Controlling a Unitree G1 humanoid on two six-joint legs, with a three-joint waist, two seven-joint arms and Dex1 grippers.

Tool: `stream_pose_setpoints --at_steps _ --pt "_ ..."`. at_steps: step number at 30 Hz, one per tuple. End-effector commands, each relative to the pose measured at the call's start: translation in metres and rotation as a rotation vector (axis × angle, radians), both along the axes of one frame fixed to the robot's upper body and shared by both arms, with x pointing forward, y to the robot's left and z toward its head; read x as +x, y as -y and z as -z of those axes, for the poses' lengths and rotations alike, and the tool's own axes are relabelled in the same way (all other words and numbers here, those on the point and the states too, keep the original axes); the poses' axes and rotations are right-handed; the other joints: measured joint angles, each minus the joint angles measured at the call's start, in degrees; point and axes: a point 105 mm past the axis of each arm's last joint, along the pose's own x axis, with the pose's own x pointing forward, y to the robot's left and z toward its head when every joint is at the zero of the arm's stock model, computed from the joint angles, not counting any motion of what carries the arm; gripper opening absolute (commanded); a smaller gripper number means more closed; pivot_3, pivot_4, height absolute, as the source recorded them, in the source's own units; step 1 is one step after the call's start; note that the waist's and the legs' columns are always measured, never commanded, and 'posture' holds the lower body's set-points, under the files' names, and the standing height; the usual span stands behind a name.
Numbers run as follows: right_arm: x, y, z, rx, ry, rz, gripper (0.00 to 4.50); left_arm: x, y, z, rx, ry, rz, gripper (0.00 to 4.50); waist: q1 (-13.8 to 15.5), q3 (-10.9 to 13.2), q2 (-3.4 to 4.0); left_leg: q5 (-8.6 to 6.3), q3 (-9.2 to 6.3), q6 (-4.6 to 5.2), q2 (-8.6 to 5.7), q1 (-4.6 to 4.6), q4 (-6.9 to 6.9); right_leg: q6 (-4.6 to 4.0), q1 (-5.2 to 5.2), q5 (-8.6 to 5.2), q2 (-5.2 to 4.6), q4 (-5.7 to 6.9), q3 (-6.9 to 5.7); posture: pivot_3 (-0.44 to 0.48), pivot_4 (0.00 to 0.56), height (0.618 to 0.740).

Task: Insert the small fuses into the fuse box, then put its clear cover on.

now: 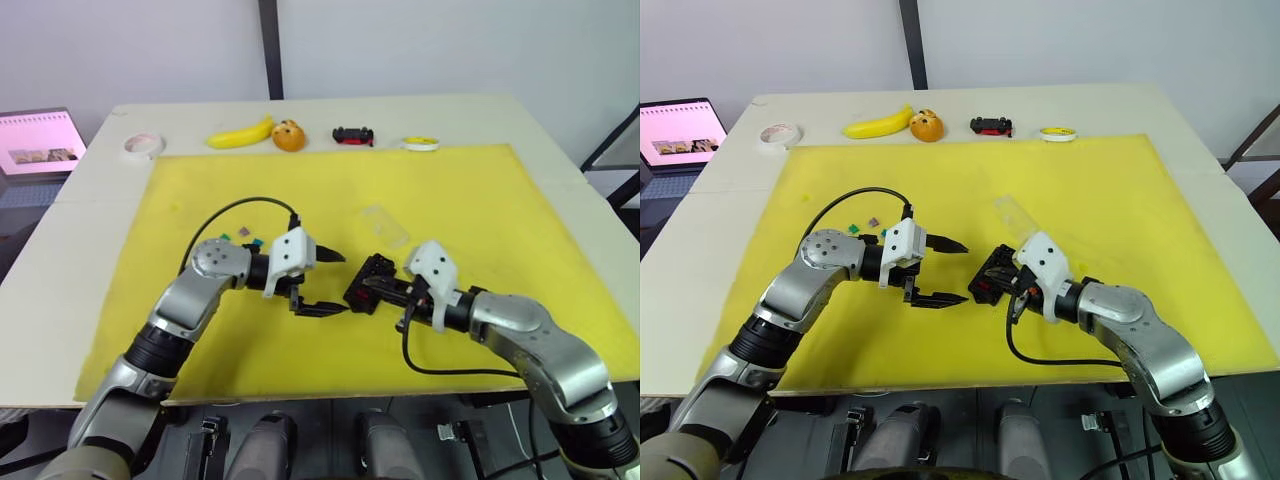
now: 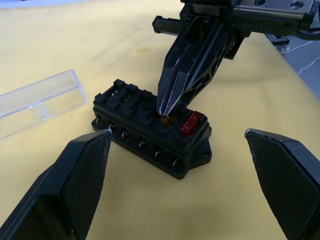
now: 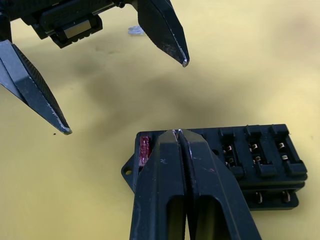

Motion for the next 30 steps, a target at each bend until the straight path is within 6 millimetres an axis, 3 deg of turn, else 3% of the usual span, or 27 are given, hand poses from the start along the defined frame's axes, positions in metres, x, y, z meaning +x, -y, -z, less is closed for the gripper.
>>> stream_pose_setpoints --at_steps 1,10,17,20,26,30 --pt "0.001 0.007 0.012 -0.04 -0.027 0.023 0.07 0.0 0.003 -0.011 -0.01 0.044 0.02 4.5 0.0 0.0 0.0 0.0 0.0 0.0 0.0 0.0 0.0 0.0 0.0 0.0 0.0 0.0 0.0 0.0 0.15 0.74" --pt "-0.004 -0.003 -0.013 0.064 0.026 -0.017 0.07 0.003 0.002 -0.011 -0.005 0.039 0.022 4.5 -0.05 0.0 0.0 0.0 0.0 0.0 0.0 0.0 0.0 0.0 0.0 0.0 0.0 0.0 0.0 0.0 0.15 0.74" --pt "-0.009 0.015 -0.04 0.069 0.062 0.007 0.07 0.006 -0.005 -0.013 0.009 0.028 0.02 4.5 0.03 0.0 0.0 -0.01 -0.01 0.01 0.0 -0.02 0.0 0.0 -0.01 0.0 0.0 0.0 0.0 0.0 0.15 0.74" --pt "-0.011 0.023 -0.041 0.047 0.06 0.025 0.07 0.008 -0.008 -0.015 0.015 0.022 0.022 4.5 -0.02 0.0 0.0 -0.01 0.0 0.02 0.0 -0.02 0.0 0.0 -0.01 0.0 0.0 -0.01 0.0 0.0 0.15 0.74" --pt "-0.017 0.018 -0.035 0.04 0.04 0.014 0.07 0.005 -0.008 -0.014 0.029 0.015 0.053 4.5 -0.06 0.01 0.0 -0.02 0.02 0.03 0.01 -0.02 0.0 0.0 -0.02 0.0 0.01 0.0 0.01 0.0 0.15 0.74" --pt "-0.021 0.029 -0.028 -0.005 0.023 0.051 0.07 0.012 -0.015 -0.012 0.054 0.027 0.027 4.5 0.07 0.01 0.0 -0.02 0.01 0.03 0.0 -0.03 0.0 0.0 -0.01 0.0 0.0 -0.01 0.0 0.0 0.15 0.74"
